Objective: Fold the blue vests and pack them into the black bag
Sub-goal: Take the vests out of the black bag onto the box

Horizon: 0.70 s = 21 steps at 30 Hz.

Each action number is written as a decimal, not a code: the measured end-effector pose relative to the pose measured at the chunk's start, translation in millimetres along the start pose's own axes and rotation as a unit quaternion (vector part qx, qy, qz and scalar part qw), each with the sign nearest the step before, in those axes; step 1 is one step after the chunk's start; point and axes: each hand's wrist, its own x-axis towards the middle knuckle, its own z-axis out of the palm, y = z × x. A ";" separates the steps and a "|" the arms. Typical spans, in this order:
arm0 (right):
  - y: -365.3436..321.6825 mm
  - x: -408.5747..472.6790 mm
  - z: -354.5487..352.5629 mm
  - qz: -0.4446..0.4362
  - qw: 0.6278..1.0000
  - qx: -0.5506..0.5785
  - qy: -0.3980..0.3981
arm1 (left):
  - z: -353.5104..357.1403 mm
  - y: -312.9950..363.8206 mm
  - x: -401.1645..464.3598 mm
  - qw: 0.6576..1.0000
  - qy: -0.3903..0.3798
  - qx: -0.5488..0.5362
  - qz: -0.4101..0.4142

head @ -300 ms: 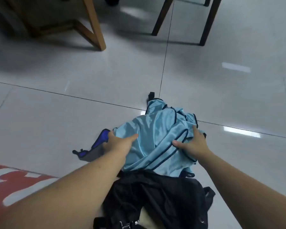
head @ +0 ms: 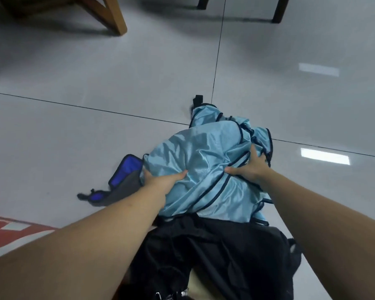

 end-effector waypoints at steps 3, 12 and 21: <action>-3.8 6.4 14.6 -0.029 0.999 0.012 0.008 | 23.6 -8.9 17.0 0.997 -0.073 -0.030 0.018; -32.5 -35.9 18.3 -0.035 0.943 0.251 -0.214 | 20.7 22.5 -52.5 0.961 -0.247 -0.116 0.048; -85.2 -198.3 -74.0 -0.072 0.894 0.404 -0.183 | -48.8 100.7 -188.6 0.937 -0.273 -0.103 0.194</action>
